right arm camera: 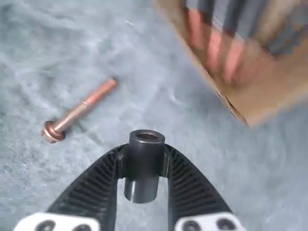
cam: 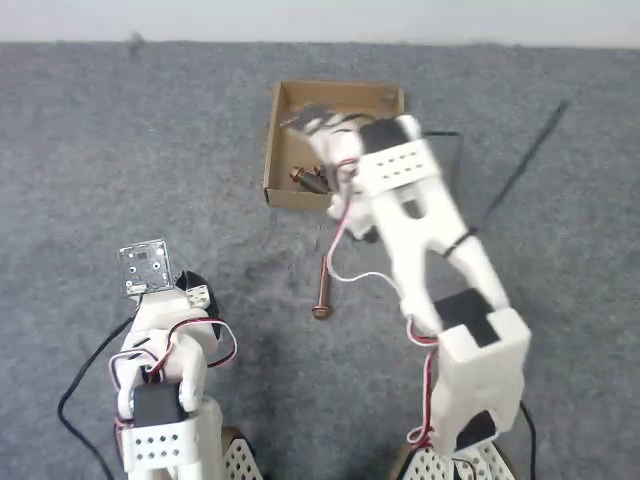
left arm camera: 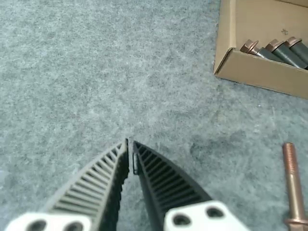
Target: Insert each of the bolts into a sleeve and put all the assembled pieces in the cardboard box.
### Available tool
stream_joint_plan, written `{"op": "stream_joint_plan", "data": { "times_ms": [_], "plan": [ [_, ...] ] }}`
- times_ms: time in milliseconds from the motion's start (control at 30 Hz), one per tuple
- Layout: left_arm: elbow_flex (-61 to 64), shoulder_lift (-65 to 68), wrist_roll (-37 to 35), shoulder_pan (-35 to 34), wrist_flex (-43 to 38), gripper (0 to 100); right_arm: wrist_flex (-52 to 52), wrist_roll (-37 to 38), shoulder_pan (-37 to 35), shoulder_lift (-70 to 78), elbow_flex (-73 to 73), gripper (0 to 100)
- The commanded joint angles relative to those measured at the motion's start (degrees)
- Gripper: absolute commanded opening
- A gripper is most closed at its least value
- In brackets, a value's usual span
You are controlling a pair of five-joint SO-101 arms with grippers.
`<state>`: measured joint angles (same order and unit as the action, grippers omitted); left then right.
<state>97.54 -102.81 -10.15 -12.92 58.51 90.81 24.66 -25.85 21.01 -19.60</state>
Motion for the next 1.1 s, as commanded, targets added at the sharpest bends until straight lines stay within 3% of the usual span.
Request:
{"op": "stream_joint_plan", "data": {
  "times_ms": [0, 267, 500, 767, 1067],
  "plan": [
    [-0.92, -1.14, 0.53, 0.44, 0.26, 1, 1.8, -10.64, 5.32, -7.96, 3.16, 0.6],
    [-0.92, -1.14, 0.53, 0.44, 0.18, 1, -9.01, -16.62, 7.43, -22.81, 27.96, 0.6],
    [-0.92, -1.14, 0.53, 0.53, 0.26, 1, -20.62, -16.97, 11.47, -36.35, 49.32, 0.6],
    [-0.92, -1.14, 0.53, 0.44, 0.09, 1, -35.21, -16.97, 25.27, -48.92, 71.65, 0.6],
    [-0.92, -1.23, 0.53, 0.53, -0.09, 1, -37.14, -16.18, 34.59, -64.84, 84.31, 0.6]
  ]
}}
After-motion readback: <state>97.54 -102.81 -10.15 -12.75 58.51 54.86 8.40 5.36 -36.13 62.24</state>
